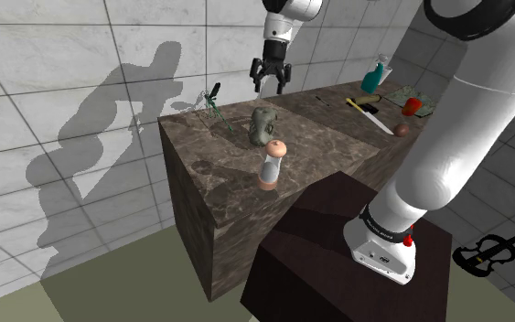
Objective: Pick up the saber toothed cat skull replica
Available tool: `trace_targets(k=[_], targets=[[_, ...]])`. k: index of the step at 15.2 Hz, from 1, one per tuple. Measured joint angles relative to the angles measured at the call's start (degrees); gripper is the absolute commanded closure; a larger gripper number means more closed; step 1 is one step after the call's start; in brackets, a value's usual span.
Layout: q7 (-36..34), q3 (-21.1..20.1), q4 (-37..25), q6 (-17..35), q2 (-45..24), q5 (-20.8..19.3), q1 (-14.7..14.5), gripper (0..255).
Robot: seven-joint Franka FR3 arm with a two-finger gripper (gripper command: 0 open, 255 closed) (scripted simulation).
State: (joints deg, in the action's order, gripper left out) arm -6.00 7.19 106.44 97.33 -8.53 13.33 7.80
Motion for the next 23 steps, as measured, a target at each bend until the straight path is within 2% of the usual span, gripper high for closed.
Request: trace_targets(k=[6,15,17,23], targets=[[-3.36,1.67,-12.20,-1.42,-13.39,3.43,2.82,0],[-9.09,3.23,-34.31,-6.51,-34.12,8.56,9.39,0],[-9.38,3.26,-36.00,-6.50,-36.11,8.94,10.04,0],[-8.75,3.11,-35.40,-3.85,-38.36,9.36,10.14,0]])
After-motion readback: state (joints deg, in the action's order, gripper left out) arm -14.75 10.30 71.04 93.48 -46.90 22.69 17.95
